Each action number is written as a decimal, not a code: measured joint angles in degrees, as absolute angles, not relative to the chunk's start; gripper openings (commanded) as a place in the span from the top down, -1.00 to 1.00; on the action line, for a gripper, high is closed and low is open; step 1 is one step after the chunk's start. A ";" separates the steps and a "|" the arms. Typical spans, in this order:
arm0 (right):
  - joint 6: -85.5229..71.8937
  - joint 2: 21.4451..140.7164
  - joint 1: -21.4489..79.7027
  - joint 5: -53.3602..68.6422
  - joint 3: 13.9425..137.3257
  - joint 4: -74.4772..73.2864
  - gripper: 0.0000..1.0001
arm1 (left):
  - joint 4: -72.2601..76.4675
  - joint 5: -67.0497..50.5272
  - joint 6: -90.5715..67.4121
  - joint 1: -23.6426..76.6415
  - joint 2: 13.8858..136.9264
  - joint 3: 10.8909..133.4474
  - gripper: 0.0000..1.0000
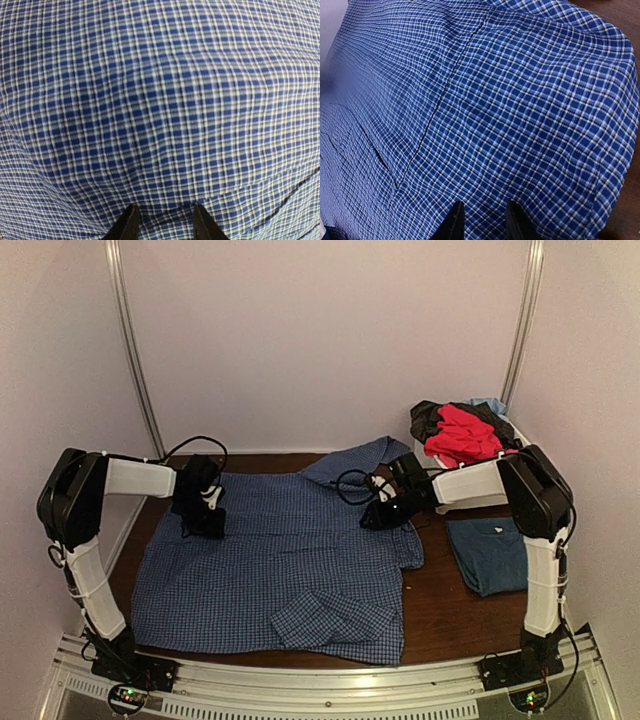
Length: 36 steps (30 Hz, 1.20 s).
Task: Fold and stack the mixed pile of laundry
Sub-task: Move the flattened shirt to the center of the board, then pick up the flattened shirt from the center of the board.
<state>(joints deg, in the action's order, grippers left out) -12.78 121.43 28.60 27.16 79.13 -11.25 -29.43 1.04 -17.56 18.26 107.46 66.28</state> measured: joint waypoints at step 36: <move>-13.65 81.73 32.82 34.15 52.75 -17.39 -0.15 | -28.49 -2.87 -30.22 22.26 75.11 50.35 -0.30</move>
<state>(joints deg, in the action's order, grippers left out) -13.65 81.73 32.82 34.15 52.75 -17.39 -28.49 -2.87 -30.22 22.26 75.11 50.35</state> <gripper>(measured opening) 0.561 0.652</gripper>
